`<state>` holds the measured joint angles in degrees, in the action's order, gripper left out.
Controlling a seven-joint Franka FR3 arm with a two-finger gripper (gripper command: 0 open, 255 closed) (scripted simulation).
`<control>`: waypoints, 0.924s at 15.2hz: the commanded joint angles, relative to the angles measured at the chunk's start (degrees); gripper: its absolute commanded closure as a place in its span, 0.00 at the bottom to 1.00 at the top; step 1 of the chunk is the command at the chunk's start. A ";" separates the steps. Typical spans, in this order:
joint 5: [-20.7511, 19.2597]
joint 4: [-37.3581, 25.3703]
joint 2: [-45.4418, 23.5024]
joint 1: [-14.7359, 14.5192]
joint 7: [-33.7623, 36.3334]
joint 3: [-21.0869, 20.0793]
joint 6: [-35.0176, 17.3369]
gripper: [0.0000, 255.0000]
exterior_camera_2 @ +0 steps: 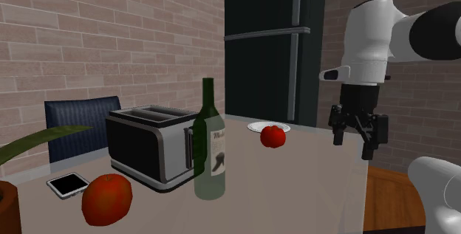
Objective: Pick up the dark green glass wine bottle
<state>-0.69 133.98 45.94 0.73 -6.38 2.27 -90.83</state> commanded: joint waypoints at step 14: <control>1.36 -19.70 -19.75 0.66 -0.39 3.23 -12.08 0.00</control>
<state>0.46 116.53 27.93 1.36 -6.70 5.20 -102.41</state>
